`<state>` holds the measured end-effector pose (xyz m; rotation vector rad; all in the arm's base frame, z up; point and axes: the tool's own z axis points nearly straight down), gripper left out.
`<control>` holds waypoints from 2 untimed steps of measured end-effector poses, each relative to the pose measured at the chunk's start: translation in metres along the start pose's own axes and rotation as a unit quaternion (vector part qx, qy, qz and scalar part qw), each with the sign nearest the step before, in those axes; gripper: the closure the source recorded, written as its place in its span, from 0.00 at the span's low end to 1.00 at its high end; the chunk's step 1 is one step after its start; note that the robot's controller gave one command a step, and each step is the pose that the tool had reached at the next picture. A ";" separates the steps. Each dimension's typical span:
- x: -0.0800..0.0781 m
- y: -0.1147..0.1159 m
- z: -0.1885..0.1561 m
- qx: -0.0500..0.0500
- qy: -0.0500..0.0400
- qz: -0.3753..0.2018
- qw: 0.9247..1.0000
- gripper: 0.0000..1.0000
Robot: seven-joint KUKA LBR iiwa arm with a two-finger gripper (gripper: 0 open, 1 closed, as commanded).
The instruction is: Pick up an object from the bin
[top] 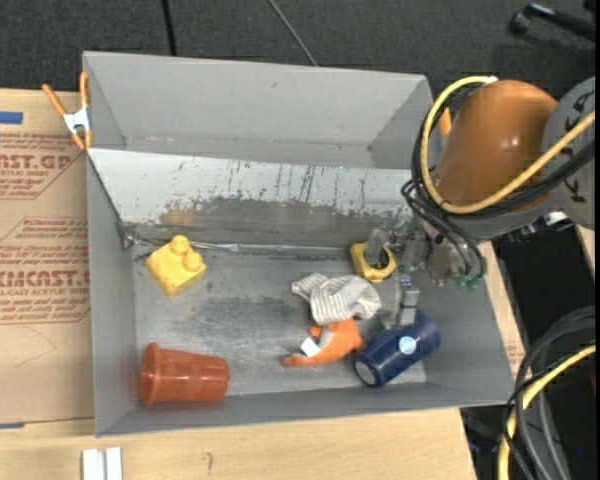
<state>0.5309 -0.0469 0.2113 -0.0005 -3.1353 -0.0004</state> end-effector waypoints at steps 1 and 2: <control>0.000 0.000 -0.002 0.000 -0.001 0.000 1.000 0.00; 0.004 0.008 0.030 0.001 -0.008 -0.027 1.000 0.00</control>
Offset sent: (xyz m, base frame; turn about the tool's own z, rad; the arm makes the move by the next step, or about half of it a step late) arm -0.0210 0.0259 -0.1107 -0.1687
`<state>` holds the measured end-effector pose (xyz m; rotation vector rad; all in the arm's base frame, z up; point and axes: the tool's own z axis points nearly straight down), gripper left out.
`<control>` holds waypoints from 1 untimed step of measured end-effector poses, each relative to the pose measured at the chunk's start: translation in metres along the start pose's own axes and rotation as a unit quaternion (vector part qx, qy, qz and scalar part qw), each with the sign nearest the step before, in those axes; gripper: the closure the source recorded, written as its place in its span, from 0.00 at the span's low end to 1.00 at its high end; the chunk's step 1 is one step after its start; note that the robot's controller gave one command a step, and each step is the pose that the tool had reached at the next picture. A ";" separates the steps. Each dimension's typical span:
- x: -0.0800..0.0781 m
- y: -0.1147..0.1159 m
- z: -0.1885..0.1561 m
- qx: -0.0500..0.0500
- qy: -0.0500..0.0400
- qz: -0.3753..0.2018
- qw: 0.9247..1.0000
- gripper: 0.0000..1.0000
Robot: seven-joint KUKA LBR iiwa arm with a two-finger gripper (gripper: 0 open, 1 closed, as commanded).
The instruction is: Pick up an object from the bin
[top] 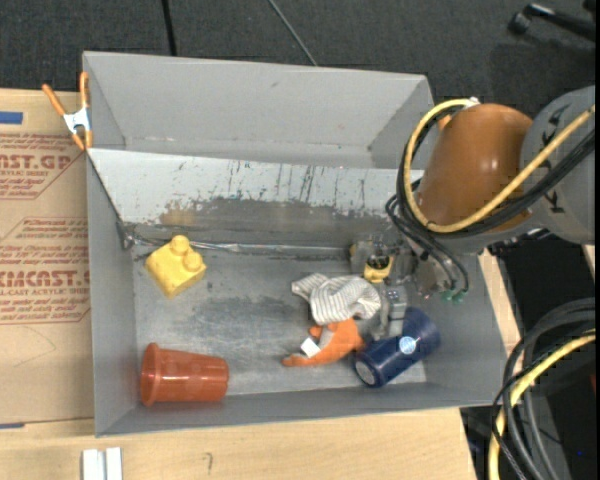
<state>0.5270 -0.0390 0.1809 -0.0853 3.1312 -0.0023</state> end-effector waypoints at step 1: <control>0.008 0.012 0.038 -0.001 0.004 -0.094 0.996 0.00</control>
Offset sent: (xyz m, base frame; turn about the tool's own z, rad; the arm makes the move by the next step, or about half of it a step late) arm -0.0145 0.0151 -0.1109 -0.0616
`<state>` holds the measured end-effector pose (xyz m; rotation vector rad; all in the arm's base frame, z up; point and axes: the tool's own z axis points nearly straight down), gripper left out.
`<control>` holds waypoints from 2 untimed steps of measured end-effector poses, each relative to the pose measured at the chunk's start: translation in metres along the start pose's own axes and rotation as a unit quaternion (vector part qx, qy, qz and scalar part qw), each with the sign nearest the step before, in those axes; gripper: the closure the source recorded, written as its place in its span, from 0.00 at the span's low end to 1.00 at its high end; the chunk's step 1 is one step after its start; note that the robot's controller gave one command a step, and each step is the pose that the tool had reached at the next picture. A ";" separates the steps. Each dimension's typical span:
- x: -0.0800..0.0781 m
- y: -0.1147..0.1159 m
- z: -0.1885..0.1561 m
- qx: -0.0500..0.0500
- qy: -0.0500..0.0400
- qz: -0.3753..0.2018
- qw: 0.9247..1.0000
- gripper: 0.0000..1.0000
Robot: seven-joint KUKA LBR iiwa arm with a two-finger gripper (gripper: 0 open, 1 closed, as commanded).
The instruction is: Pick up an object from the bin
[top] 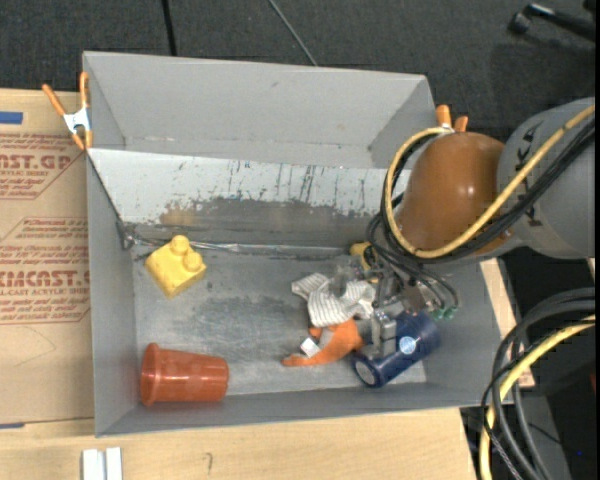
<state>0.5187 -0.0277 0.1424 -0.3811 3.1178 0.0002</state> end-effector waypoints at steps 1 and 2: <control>0.001 0.006 0.068 0.000 -0.005 0.063 0.998 1.00; 0.001 0.006 0.068 0.000 -0.005 0.063 0.998 1.00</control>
Offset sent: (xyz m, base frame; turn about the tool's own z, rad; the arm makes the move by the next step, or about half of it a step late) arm 0.0000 0.0000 0.0000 0.0000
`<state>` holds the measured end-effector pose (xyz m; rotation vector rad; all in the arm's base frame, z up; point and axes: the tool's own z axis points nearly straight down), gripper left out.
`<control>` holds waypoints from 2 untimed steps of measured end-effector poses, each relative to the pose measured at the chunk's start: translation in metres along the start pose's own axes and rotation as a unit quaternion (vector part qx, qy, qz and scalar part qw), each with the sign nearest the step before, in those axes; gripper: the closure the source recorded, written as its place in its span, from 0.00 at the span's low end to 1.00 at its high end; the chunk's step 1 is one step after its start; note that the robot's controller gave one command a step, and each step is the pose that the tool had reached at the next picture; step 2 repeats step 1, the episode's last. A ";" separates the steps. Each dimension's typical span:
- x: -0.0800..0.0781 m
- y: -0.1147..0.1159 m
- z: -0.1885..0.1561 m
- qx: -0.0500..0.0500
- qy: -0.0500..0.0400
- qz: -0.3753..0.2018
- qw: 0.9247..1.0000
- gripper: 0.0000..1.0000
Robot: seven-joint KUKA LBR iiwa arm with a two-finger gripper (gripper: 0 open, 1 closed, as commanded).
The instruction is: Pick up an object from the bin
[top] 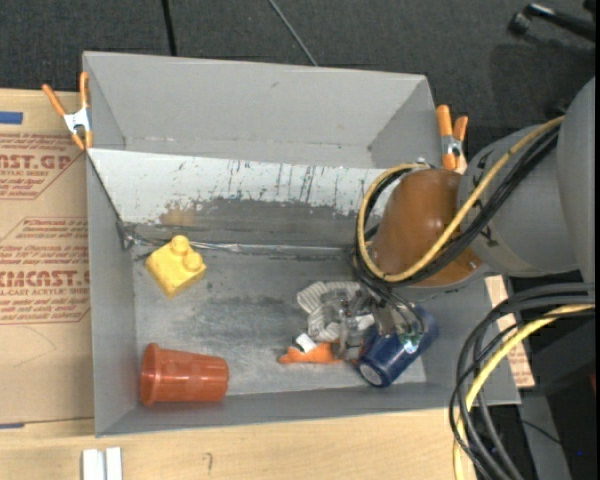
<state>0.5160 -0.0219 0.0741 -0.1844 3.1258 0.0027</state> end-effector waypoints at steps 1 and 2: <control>-0.013 -0.014 -0.159 0.001 0.002 0.009 1.000 1.00; -0.013 -0.014 -0.159 0.001 0.002 0.009 1.000 1.00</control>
Offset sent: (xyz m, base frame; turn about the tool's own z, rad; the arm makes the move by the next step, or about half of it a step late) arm 0.0000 0.0000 0.0000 0.0000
